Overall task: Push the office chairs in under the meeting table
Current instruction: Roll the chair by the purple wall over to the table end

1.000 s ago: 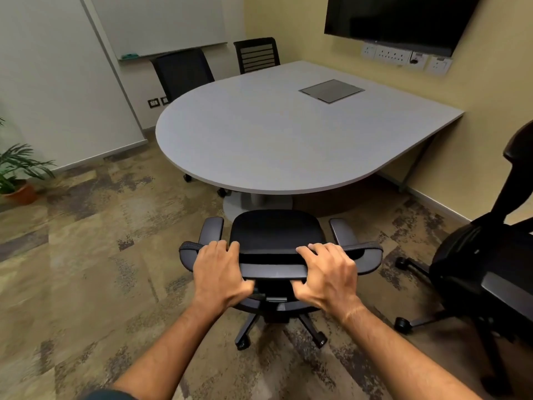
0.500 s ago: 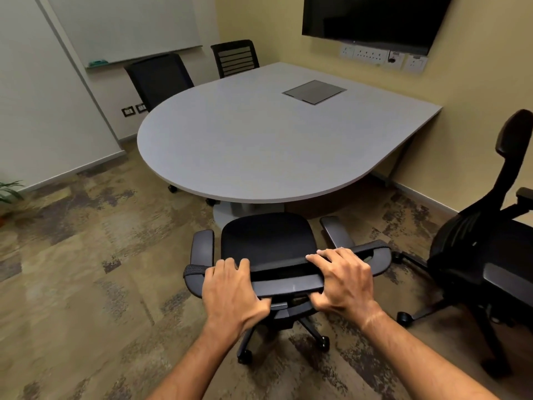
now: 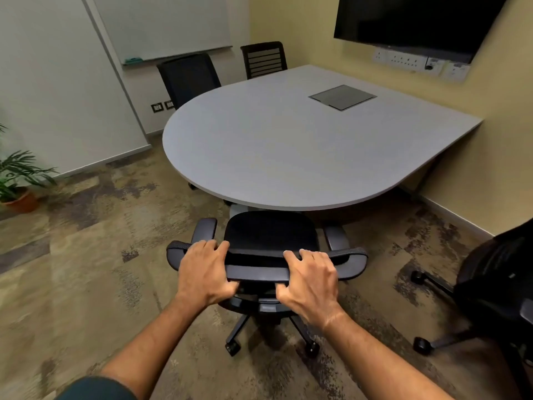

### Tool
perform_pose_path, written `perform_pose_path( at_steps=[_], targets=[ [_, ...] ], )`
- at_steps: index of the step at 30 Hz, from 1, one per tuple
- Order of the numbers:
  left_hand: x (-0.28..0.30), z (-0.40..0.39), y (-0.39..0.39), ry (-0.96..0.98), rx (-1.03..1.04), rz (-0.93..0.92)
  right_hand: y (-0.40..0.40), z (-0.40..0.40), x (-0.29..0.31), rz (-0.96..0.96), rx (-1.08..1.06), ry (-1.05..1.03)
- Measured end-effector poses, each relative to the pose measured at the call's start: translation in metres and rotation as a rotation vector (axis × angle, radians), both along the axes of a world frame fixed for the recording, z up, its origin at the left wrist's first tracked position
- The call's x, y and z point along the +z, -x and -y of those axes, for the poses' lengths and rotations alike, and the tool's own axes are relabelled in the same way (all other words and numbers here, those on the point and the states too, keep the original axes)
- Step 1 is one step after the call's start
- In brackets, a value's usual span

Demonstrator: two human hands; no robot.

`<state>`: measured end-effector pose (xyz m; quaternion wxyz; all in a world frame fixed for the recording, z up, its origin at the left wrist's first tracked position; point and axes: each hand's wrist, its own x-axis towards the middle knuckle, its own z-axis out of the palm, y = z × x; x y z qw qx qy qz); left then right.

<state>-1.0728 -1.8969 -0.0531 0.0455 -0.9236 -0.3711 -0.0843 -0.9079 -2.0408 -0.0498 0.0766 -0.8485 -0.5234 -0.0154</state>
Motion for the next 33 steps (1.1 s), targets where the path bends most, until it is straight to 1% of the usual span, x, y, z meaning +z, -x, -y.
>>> perform_pose_path(
  at_steps=[6, 12, 18, 21, 33],
  targets=[
    [0.006, -0.044, 0.003, 0.008, -0.043, -0.060, 0.011, -0.038, -0.002, -0.007, -0.023, -0.009],
    [0.006, -0.069, 0.008, 0.018, -0.050, -0.047, 0.017, -0.058, -0.004, 0.022, -0.029, -0.003],
    [0.003, -0.060, -0.005, -0.015, -0.052, 0.018, -0.008, -0.054, 0.003, 0.091, 0.019, 0.038],
    [0.002, -0.051, -0.012, -0.012, -0.029, 0.010, -0.020, -0.050, 0.006, 0.108, 0.022, 0.074],
    [0.001, -0.045, -0.014, -0.012, -0.010, 0.016, -0.023, -0.046, -0.001, 0.059, 0.009, 0.037]
  ],
)
